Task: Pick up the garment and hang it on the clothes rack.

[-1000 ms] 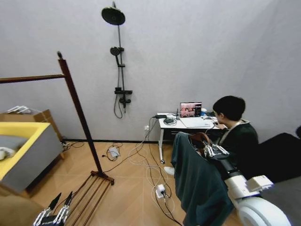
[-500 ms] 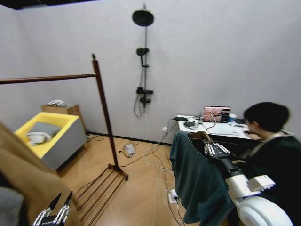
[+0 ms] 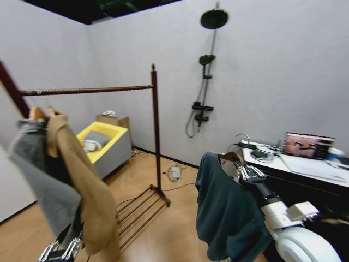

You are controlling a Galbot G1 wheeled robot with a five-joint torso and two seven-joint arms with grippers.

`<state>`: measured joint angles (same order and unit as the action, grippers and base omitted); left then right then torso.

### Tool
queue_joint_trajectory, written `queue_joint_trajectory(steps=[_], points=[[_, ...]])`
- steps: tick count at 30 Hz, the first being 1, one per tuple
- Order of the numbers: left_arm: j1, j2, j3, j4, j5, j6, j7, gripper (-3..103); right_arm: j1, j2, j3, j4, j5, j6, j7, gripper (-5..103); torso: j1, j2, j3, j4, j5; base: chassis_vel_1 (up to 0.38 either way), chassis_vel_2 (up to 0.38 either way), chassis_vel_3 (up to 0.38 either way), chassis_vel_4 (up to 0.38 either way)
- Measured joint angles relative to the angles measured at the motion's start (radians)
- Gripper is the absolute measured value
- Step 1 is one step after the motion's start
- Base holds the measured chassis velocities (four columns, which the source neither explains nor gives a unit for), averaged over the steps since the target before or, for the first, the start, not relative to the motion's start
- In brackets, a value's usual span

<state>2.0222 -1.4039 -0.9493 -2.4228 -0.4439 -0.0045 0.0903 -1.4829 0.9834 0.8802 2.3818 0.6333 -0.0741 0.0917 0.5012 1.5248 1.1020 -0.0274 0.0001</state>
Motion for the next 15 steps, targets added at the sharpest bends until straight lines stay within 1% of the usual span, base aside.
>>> queue_joint_trajectory(steps=[4,7,15], points=[[0.000,0.000,0.000,0.000,0.000,0.000,0.000,46,0.007,-0.014,0.008,0.007,-0.014,0.001,-0.005,10,0.000,0.000,0.000,0.0002,-0.0002,0.129,0.121,0.142,0.140],[0.000,0.000,0.000,0.000,0.000,0.000,0.000,46,0.011,-0.014,0.009,0.008,-0.014,-0.002,-0.006,10,0.000,0.000,0.000,0.0000,-0.0001,0.139,0.109,0.110,0.126],[0.000,0.000,0.000,0.000,0.000,0.000,0.000,46,0.010,-0.015,0.011,0.010,-0.014,-0.002,-0.020,10,0.000,0.000,0.000,0.0004,-0.0001,0.130,0.143,0.133,0.118]])
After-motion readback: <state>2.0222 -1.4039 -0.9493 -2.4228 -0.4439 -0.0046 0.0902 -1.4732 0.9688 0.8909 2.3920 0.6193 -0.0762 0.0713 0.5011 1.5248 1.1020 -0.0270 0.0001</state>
